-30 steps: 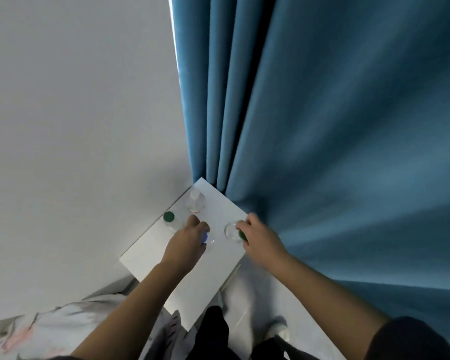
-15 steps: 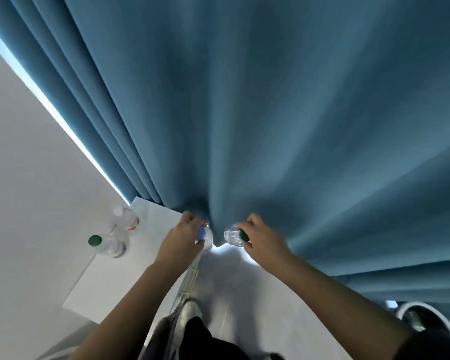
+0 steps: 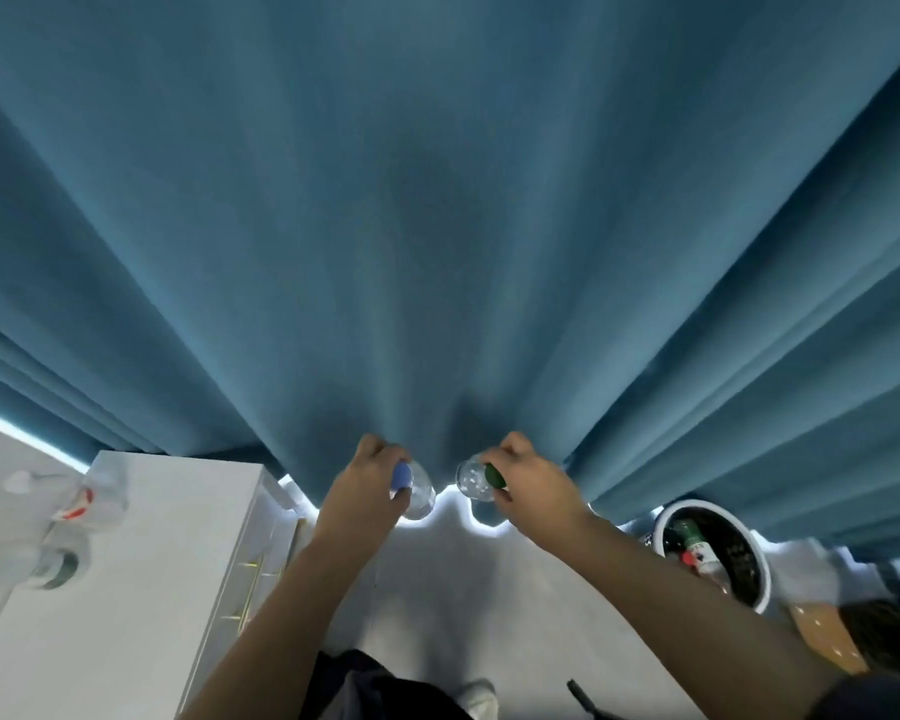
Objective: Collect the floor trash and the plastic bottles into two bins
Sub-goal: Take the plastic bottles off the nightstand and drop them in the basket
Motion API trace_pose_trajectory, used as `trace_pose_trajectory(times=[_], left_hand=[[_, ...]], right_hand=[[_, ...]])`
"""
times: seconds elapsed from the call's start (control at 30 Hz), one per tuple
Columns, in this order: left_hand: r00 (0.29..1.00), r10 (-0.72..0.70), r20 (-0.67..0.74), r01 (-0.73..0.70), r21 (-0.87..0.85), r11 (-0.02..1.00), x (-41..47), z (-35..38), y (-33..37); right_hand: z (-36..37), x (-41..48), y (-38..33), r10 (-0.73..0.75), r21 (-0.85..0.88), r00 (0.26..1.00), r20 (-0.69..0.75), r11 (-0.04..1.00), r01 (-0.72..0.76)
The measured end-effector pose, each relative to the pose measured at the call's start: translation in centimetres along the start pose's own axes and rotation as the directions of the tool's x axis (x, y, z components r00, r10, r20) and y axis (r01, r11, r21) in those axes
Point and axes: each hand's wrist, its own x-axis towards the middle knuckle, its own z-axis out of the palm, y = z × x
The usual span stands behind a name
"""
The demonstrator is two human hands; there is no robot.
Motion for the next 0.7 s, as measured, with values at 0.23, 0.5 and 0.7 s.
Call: trace_pose_trajectory(times=[0.23,0.5,0.7], left_hand=[[0.979,0.148,0.138,-0.151,0.015,0.988,1.4,4.6,8.1],[0.893,0.328,0.307,-0.343,-0.008,0.939,3.6,11.6,15.8],[0.827,0.405,0.391,-0.432,-0.021,0.902,5.8,17.4,21.5]], right_hand=[[-0.4,-5.3,9.2,0.221,0.073,0.972,-0.074,0.974,-0.216],[0.8,-10.3,17.3,0.43,0.156,0.897,-0.101,0.897,-0.413],[1.0,-12.3,24.3,0.571,0.204,0.817,-0.085,0.812,-0.547]])
